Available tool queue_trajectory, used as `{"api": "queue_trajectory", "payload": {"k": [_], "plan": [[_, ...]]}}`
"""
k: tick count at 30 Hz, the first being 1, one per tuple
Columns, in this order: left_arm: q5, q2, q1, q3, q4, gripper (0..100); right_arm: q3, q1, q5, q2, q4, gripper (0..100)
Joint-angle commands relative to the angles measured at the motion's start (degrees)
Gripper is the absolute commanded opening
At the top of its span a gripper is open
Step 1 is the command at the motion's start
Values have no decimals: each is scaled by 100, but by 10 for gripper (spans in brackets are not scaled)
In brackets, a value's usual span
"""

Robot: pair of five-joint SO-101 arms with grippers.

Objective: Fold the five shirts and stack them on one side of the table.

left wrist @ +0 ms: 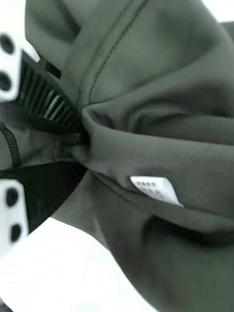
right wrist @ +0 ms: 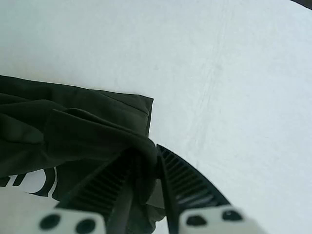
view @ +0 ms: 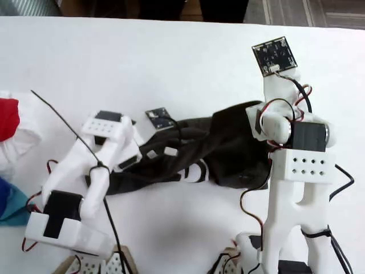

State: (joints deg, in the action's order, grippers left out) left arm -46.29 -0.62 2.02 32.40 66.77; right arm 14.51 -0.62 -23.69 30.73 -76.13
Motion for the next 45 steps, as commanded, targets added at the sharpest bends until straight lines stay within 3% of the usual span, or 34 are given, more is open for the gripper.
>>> {"api": "queue_trajectory", "payload": {"k": [1,9,14,23,27,35,45], "plan": [[35,246,-70,-31,-62,70,-53,31,-26,31,75,21],[26,281,-281,-462,369,168,-53,31,-26,31,66,21],[-492,237,-686,-602,325,169,-53,31,-26,31,66,21],[-246,281,-976,-655,-53,169,-53,40,-26,31,66,21],[-202,281,-844,-664,264,170,-53,40,-18,31,66,21],[-220,281,-273,-1464,1732,172,-53,48,-9,31,66,21],[-237,237,132,-1077,1389,172,-53,40,-18,31,66,21]]}}
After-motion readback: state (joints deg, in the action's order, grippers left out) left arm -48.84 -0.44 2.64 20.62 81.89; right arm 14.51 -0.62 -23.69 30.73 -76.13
